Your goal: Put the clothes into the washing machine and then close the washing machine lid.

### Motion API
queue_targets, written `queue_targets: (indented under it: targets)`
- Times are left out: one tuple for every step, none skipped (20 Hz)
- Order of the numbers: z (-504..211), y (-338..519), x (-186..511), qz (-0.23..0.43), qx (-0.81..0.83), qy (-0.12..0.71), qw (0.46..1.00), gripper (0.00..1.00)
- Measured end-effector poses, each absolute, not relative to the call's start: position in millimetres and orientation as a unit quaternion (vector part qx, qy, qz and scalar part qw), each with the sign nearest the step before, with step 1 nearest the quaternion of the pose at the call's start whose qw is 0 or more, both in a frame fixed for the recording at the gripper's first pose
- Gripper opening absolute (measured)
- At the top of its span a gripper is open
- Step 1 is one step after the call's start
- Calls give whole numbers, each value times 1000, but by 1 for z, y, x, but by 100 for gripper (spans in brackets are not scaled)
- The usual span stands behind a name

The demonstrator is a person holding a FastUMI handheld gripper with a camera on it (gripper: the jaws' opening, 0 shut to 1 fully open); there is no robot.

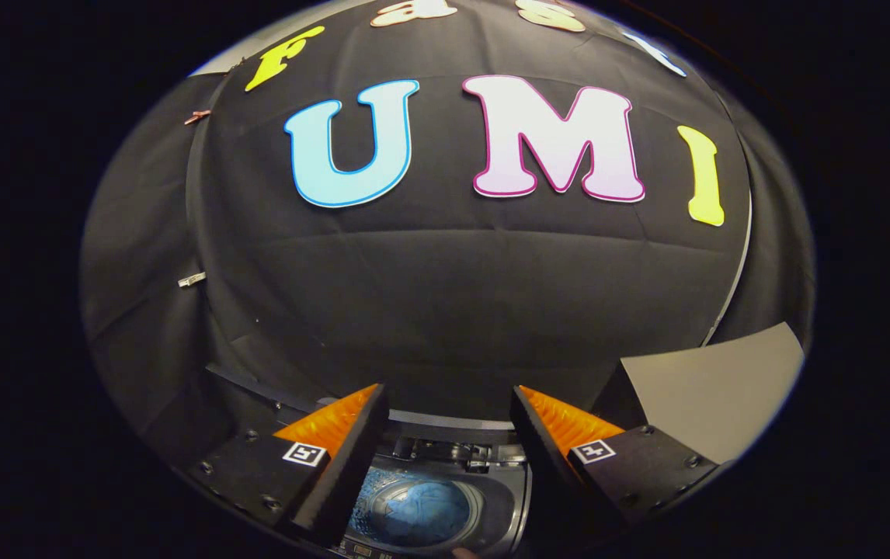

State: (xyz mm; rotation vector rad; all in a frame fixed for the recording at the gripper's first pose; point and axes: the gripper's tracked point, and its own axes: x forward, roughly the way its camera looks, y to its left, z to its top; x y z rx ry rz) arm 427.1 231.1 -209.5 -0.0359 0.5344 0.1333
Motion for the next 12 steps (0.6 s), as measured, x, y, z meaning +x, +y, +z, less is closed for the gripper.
queue_targets:
  targets:
    - [-211,231,419,67,-23,266,961,98]
    - [-212,232,413,68,-29,268,961,98]
    - [-213,232,406,69,-35,271,960,98]
    - [-216,233,400,72,-41,276,958,98]
    - [-220,233,395,74,-46,282,955,98]
    - [-229,232,390,76,-51,295,951,98]
    - [-240,230,383,78,-58,314,945,98]
    - [-252,226,374,79,-60,336,937,98]
    - [-260,226,372,78,-52,351,932,98]
    - [-271,223,368,73,-36,361,929,98]
    - [-277,221,368,71,-22,364,928,98]
    - [-279,220,368,70,-16,364,928,98]
